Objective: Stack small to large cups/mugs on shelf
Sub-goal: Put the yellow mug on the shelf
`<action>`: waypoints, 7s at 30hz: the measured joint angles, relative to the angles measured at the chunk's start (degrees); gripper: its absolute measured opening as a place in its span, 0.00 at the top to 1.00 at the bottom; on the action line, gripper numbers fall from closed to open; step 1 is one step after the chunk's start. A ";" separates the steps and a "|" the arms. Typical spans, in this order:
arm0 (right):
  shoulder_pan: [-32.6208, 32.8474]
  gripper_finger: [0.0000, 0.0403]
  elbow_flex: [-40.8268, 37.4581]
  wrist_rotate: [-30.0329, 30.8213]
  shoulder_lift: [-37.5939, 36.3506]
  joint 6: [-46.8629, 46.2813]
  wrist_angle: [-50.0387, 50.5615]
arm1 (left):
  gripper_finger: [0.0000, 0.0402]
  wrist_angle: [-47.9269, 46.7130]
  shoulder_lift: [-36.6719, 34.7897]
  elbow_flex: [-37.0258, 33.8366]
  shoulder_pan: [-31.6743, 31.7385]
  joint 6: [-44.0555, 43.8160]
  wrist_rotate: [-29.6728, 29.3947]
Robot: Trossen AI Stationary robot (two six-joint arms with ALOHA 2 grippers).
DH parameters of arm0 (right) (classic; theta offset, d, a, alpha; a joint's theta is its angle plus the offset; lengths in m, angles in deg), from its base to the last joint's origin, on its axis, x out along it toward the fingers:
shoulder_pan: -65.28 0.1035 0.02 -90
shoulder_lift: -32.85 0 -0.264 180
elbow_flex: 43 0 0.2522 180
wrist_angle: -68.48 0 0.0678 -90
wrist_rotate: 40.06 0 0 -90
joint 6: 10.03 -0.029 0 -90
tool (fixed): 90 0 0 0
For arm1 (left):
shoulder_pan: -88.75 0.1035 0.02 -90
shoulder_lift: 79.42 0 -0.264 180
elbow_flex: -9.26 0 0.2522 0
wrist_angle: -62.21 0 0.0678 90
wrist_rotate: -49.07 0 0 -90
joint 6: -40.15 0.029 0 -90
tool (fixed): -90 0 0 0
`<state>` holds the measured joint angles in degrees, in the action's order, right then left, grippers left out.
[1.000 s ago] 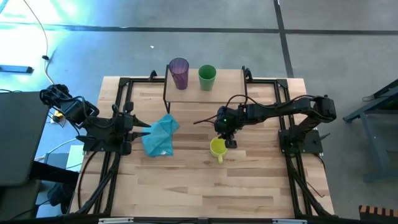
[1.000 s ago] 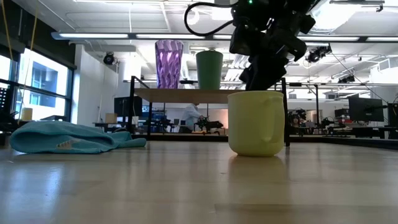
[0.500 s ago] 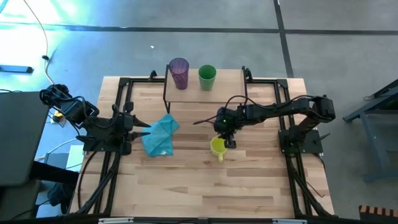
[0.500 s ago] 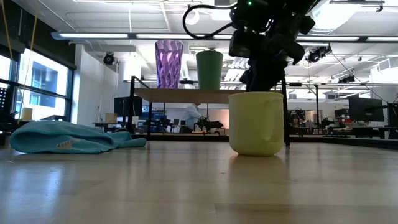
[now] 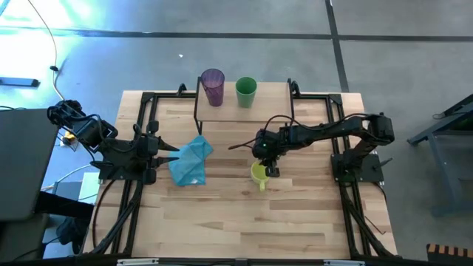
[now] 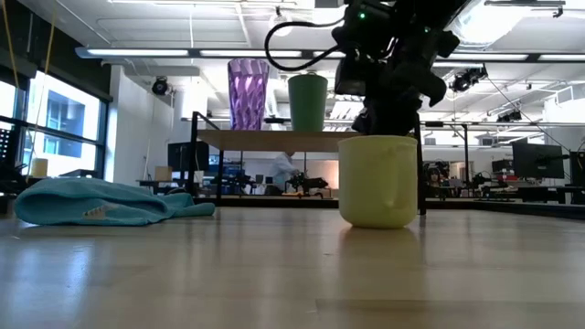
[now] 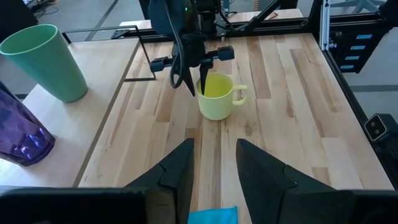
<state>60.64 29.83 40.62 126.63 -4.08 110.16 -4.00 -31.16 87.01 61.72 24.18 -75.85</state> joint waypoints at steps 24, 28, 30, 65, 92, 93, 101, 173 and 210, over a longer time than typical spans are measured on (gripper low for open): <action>-1.11 0.98 0.03 1.60 -0.01 -2.15 3.10 | 0.73 -0.01 0.00 0.00 0.00 0.02 0.02; -1.11 0.99 0.94 2.06 -0.03 -2.22 5.51 | 0.73 0.00 -0.01 0.00 0.01 0.02 0.02; -1.11 0.99 1.91 2.76 -0.01 -2.11 7.26 | 0.73 0.00 -0.01 0.00 0.00 0.05 0.02; -4.43 1.00 29.51 5.95 -0.01 0.47 40.65 | 0.73 -0.17 0.00 0.00 -0.02 0.50 2.38; -17.05 1.00 30.25 4.68 -4.40 9.25 42.20 | 0.73 -0.15 -0.01 0.00 0.01 0.70 2.38; -17.49 1.00 30.25 4.66 -4.40 9.53 42.20 | 0.73 -0.15 0.01 0.00 0.01 0.71 2.38; -21.47 1.00 31.76 3.79 -4.38 12.56 42.22 | 0.73 -0.02 -0.01 0.00 0.01 0.70 2.36; -40.16 1.00 73.18 -1.71 21.15 29.08 61.50 | 0.73 1.62 -0.01 0.00 0.01 1.02 0.76; -41.05 1.00 73.18 -2.75 23.85 29.11 59.28 | 0.73 1.33 -0.01 0.00 0.01 1.11 0.79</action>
<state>19.59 103.01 37.87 150.49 25.03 169.43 -2.66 -31.17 87.01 61.73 25.30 -75.06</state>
